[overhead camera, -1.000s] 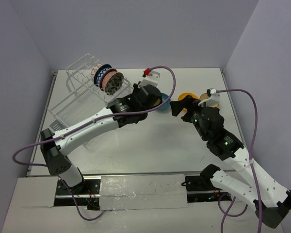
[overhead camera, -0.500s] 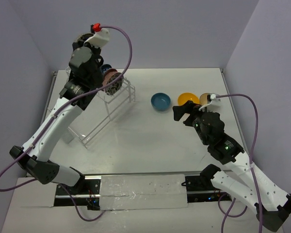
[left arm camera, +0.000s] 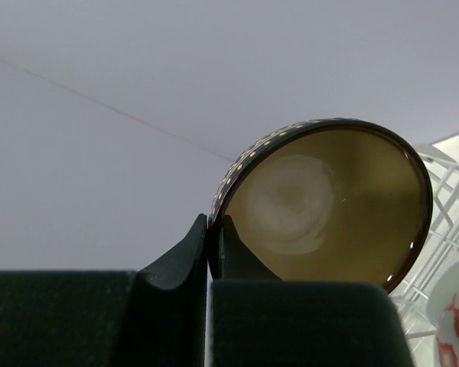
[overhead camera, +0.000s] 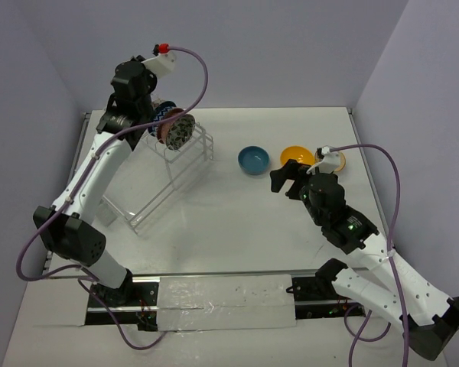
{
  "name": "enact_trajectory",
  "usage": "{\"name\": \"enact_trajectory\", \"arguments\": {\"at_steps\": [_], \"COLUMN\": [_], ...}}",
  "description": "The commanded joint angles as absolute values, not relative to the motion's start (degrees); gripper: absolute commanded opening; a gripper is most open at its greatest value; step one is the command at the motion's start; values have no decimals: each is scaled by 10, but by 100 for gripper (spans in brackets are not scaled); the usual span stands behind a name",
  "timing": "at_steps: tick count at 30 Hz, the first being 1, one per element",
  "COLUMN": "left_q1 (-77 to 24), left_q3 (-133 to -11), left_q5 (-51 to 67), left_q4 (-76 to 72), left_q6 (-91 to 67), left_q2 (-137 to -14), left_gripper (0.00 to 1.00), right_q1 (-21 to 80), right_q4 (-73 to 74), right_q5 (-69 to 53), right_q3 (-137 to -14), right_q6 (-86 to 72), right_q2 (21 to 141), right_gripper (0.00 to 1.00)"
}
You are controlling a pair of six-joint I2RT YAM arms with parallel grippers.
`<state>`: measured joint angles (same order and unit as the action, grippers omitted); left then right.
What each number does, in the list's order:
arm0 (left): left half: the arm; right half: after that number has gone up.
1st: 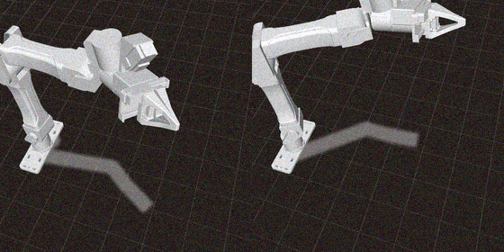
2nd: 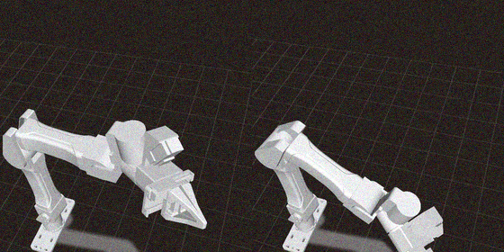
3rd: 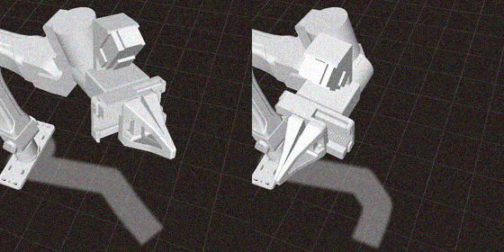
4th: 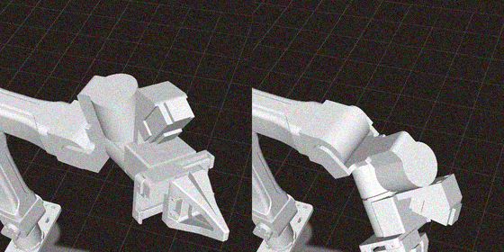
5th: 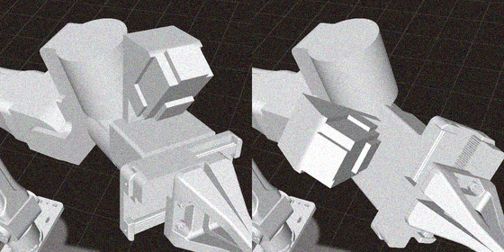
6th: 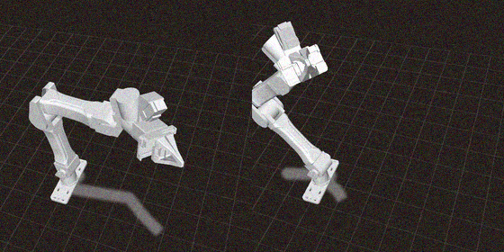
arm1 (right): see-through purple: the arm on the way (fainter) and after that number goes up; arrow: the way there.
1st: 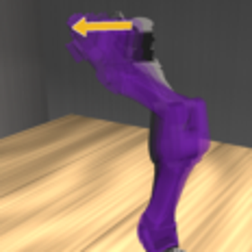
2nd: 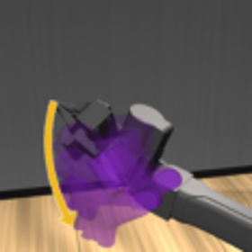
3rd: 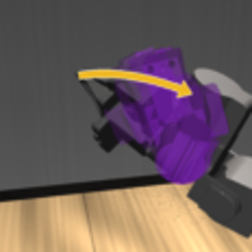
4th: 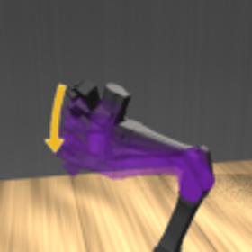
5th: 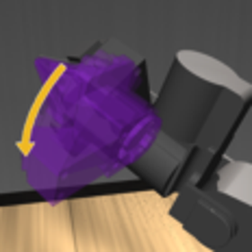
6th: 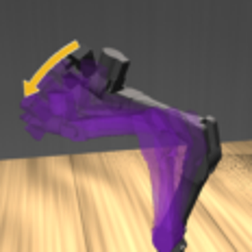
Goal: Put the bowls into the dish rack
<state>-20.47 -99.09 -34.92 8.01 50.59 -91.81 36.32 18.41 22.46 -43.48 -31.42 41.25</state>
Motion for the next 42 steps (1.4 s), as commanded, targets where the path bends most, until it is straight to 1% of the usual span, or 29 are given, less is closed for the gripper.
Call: {"name": "enact_trajectory", "arguments": {"at_steps": [1,6,10,14,22,32,37,42], "left_q1": [-200,-186,-186,-187,-210,-224,-233,-238], "left_q3": [-992,-959,-945,-905,-840,-828,-844,-820], "left_q5": [-326,-338,-340,-339,-337,-345,-352,-352], "left_q4": [11,-23,-23,-38,-80,-140,-131,-127], "left_q6": [525,539,534,541,562,593,599,599], "left_q2": [-910,-918,-914,-901,-877,-867,-869,-859], "left_gripper": [0,0,0,0,0,0,0,0], "right_q1": [358,355,354,353,349,348,348,348], "right_q4": [190,184,180,178,175,176,178,178], "right_q5": [228,222,217,217,211,207,208,208], "right_q3": [-446,-443,-439,-435,-426,-417,-415,-412], "right_q6": [-302,-311,-310,-312,-316,-323,-324,-328], "right_q2": [417,425,430,427,423,410,403,400], "right_gripper": [100,100,100,100,100,100,100,100]}}
